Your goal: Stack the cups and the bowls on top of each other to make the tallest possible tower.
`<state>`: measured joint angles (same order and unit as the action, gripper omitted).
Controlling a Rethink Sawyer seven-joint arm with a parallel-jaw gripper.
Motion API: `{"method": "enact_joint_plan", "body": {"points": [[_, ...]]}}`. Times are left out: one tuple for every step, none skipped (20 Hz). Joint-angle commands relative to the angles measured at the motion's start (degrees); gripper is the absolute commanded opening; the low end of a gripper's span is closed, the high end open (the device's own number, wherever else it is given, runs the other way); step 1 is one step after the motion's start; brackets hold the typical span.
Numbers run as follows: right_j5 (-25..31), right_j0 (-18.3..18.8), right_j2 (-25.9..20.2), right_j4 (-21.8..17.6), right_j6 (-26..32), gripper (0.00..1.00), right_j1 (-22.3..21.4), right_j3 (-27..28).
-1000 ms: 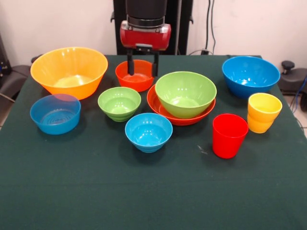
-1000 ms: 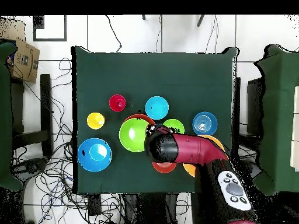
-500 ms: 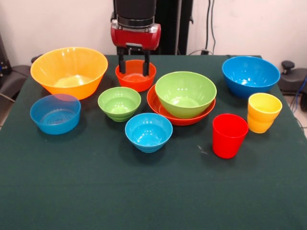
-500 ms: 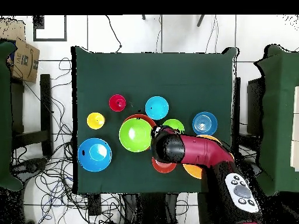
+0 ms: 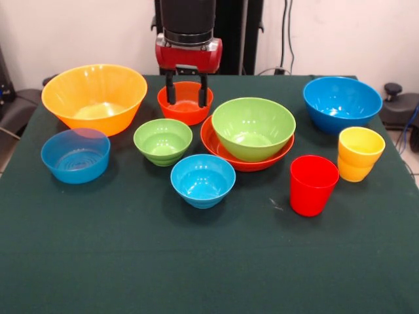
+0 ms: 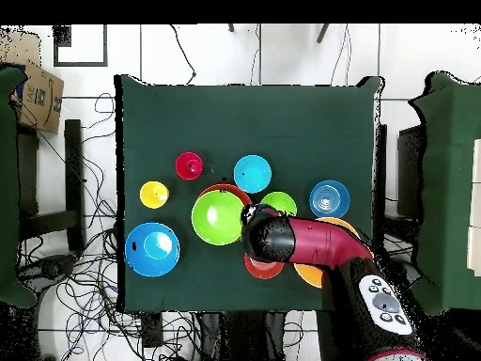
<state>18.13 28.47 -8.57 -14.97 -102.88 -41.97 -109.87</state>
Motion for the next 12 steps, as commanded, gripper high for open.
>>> {"method": "enact_joint_plan", "body": {"points": [[2.3,1.7,-5.8,-2.9,2.0,1.0,2.9,2.0],[2.3,2.4,-5.9,-3.2,2.5,1.0,2.7,1.6],[2.7,3.1,-6.2,-3.3,3.1,1.0,2.5,1.6],[3.1,3.4,-6.4,-3.3,3.3,1.0,2.3,1.5],[3.8,3.7,-6.6,-3.2,3.6,1.0,1.9,1.5],[4.5,4.0,-6.8,-3.1,3.9,1.0,1.5,1.4],[5.3,4.1,-7.0,-2.9,4.0,1.0,0.9,1.3],[5.7,4.3,-7.1,-2.9,4.1,1.0,0.6,1.1],[6.1,4.2,-7.1,-2.8,4.0,1.0,0.1,0.9],[6.3,4.4,-7.2,-2.9,4.0,1.0,-0.1,0.8],[6.6,4.6,-7.3,-2.9,4.2,1.0,-0.5,0.5],[7.0,4.8,-7.4,-2.9,4.3,1.0,-1.0,0.3]]}}
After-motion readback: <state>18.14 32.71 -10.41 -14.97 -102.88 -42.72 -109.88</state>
